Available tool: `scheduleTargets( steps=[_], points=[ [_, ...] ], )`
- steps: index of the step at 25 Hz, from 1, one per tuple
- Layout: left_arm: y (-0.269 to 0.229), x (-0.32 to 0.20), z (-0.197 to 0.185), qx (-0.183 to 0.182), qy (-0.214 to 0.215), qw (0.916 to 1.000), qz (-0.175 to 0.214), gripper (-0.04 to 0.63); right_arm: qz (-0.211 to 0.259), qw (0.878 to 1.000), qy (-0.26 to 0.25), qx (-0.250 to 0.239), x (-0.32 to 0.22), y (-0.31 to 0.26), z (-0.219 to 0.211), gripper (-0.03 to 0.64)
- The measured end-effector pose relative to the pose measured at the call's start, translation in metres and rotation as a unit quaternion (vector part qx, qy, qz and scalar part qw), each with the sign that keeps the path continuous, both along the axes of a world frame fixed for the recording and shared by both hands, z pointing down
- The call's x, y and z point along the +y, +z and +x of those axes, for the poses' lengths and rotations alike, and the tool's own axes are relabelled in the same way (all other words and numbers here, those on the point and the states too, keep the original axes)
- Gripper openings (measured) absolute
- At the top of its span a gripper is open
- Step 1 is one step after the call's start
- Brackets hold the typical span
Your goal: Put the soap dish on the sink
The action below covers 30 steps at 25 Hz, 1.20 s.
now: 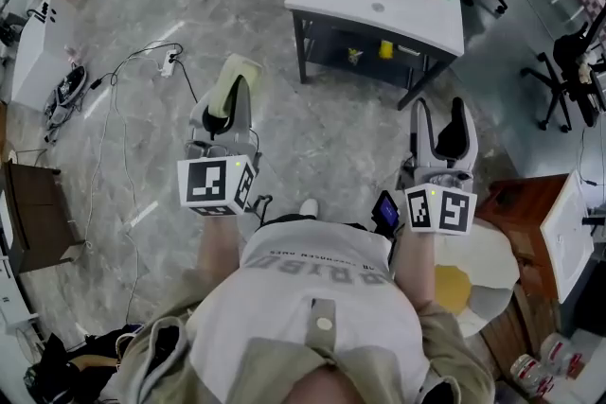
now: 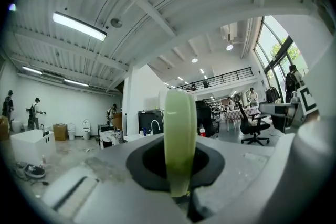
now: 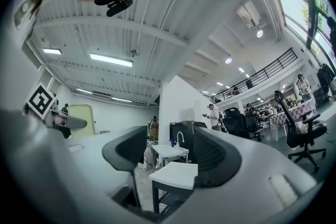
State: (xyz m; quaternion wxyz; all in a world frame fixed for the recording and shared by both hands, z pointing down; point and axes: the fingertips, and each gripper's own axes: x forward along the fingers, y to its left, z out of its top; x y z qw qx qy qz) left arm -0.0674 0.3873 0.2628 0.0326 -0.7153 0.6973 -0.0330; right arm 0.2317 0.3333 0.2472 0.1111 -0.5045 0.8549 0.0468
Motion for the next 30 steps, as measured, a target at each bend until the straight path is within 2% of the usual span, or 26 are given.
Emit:
scheduleTargets(
  steps=[7, 19, 23, 30],
  points=[
    [0.029, -0.018, -0.032, 0.012, 0.004, 0.9993, -0.036, 0.018, -0.033, 0.999, 0.008, 0.015, -0.014, 0.022, -0.026, 0.265],
    [0.074, -0.070, -0.047, 0.021, -0.010, 0.9956, -0.091, 0.018, -0.088, 0.996, 0.004, 0.019, -0.084, 0.068, -0.032, 0.265],
    [0.068, -0.107, -0.045, 0.016, -0.010, 0.9964, -0.083, 0.018, -0.081, 0.997, 0.000, 0.019, -0.119, 0.064, -0.031, 0.265],
    [0.032, -0.177, -0.031, 0.007, -0.003, 0.9991, -0.043, 0.018, -0.035, 0.999, 0.000, 0.004, -0.186, 0.026, -0.019, 0.265]
  ],
)
